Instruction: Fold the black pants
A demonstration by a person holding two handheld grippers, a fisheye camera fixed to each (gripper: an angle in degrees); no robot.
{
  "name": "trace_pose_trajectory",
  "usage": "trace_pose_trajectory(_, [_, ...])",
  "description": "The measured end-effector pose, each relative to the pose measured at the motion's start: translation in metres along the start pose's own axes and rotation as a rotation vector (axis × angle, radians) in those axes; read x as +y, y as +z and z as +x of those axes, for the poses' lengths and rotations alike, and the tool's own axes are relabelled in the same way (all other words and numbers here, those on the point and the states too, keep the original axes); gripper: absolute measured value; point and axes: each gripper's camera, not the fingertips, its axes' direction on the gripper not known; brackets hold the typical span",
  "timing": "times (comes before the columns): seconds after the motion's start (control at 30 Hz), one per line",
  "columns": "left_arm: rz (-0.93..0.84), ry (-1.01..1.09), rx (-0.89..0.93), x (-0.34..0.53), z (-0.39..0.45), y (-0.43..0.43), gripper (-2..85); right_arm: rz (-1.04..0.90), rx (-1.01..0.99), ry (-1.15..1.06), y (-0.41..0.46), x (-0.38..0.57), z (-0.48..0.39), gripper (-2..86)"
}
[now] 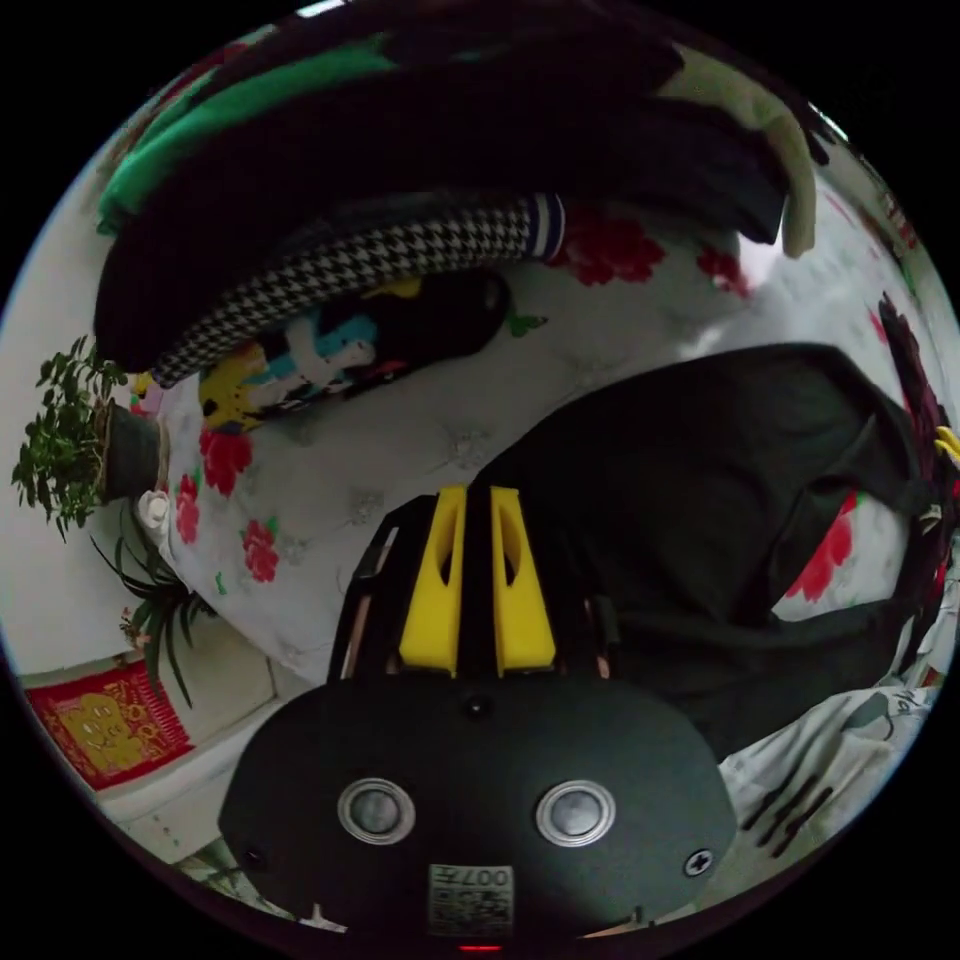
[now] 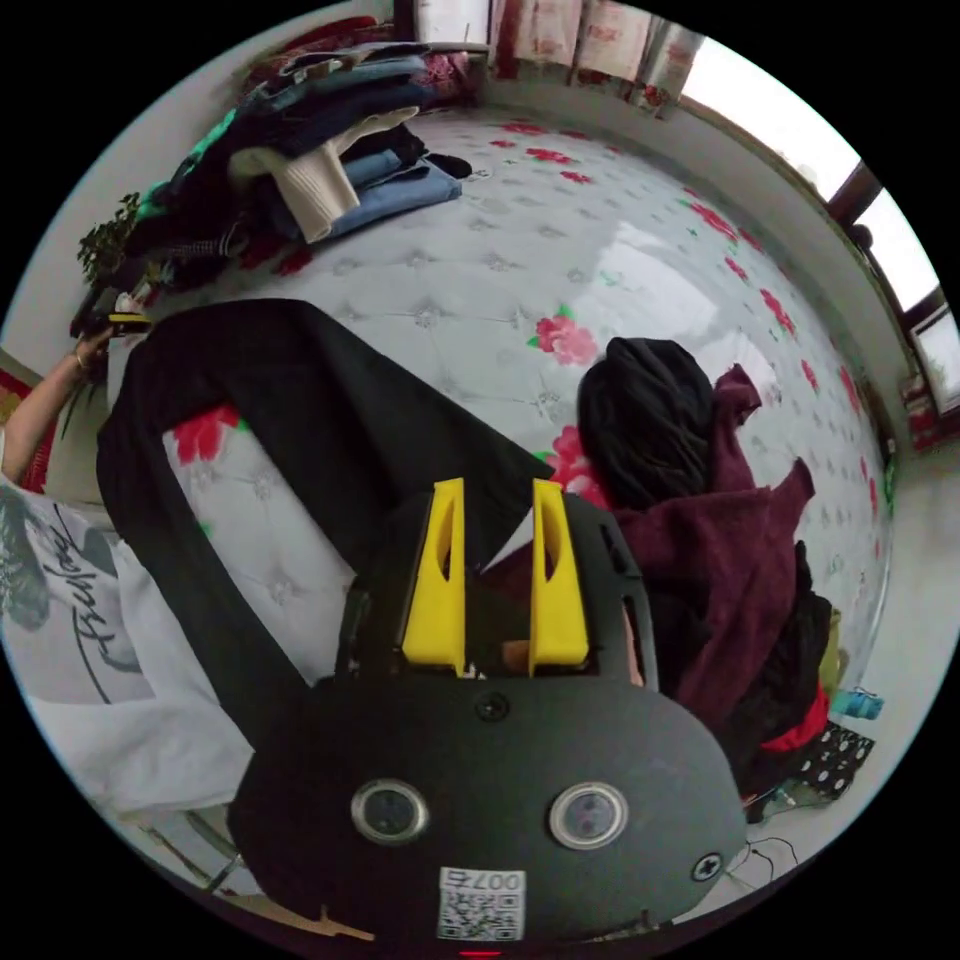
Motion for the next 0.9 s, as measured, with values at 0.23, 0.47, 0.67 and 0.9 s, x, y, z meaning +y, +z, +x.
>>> trace_pose_trajectory(0.23, [-0.110,0.043,0.031,-0.015,-0.007,0.032,10.6,-0.191,-0.019,-0.001,0.060,-0.056,-0.003,6.0])
trace_pose_trajectory(0.47, [-0.171,0.211,-0.042,-0.007,0.025,0.043,-0.3,-0.277,0.102,-0.116,0.028,-0.058,-0.045,0.5])
trace_pose_trajectory(0.67, [0.147,0.017,0.159,0.039,-0.030,-0.043,-0.9,0.218,0.207,0.001,-0.151,-0.030,-0.046,-0.2])
trace_pose_trajectory(0.9, [0.395,-0.039,0.343,0.126,-0.065,-0.110,-0.8,0.545,0.355,-0.014,-0.324,0.064,-0.087,-0.2])
